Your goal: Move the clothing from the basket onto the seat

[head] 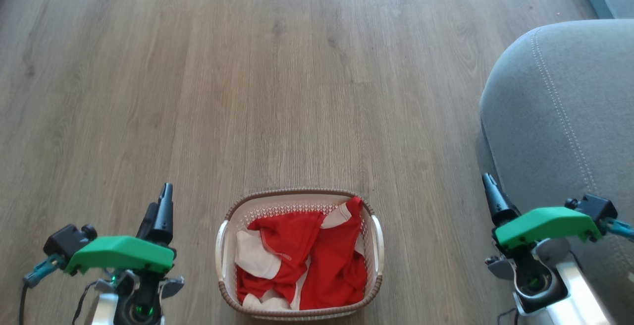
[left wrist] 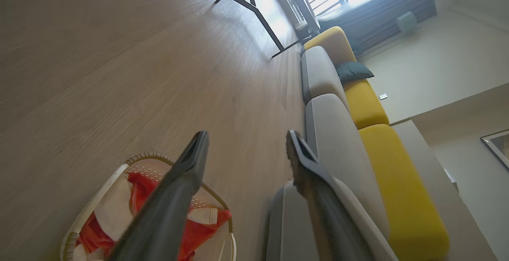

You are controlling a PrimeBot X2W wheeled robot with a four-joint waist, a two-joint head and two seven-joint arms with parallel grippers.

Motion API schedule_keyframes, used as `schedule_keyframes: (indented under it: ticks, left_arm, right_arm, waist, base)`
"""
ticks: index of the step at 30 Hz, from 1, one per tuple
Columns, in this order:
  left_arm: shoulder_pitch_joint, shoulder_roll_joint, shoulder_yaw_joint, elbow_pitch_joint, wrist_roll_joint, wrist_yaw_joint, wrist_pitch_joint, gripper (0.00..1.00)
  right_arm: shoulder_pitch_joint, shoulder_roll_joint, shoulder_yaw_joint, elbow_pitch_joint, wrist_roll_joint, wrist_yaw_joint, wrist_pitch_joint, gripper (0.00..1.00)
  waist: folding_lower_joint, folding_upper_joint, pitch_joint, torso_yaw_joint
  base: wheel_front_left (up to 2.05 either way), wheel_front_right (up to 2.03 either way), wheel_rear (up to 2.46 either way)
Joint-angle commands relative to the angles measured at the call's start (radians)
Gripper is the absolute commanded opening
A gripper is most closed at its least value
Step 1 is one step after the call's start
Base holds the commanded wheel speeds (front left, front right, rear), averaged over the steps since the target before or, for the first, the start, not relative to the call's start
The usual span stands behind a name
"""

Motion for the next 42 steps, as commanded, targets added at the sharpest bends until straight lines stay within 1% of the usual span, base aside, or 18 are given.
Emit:
schedule_keyframes:
  ticks: [1, 21, 22, 42]
  left_arm:
    - [-0.068, 0.024, 0.011, -0.025, 0.043, -0.003, -0.017, 1.0]
    - [-0.114, 0.029, 0.003, 0.001, 0.338, -0.005, -0.078, 1.0]
    - [-0.114, 0.029, 0.003, 0.001, 0.338, -0.005, -0.078, 1.0]
    - [-0.155, 0.035, 0.003, 0.049, 0.567, -0.006, -0.137, 1.0]
  right_arm:
    - [-0.069, -0.017, 0.021, -0.021, -0.037, 0.003, -0.015, 1.0]
    - [-0.148, -0.032, 0.119, 0.041, -0.266, 0.004, -0.077, 1.0]
    - [-0.148, -0.032, 0.119, 0.041, -0.266, 0.004, -0.077, 1.0]
    - [-0.223, -0.055, 0.203, 0.105, -0.446, 0.005, -0.136, 1.0]
  waist:
    - [0.0, 0.0, 0.0, 0.0]
    - [0.0, 0.0, 0.006, -0.004]
    - [0.0, 0.0, 0.006, -0.004]
    - [0.0, 0.0, 0.006, -0.008]
  base:
    - [0.0, 0.0, 0.0]
    - [0.0, 0.0, 0.0]
    - [0.0, 0.0, 0.0]
    - [0.0, 0.0, 0.0]
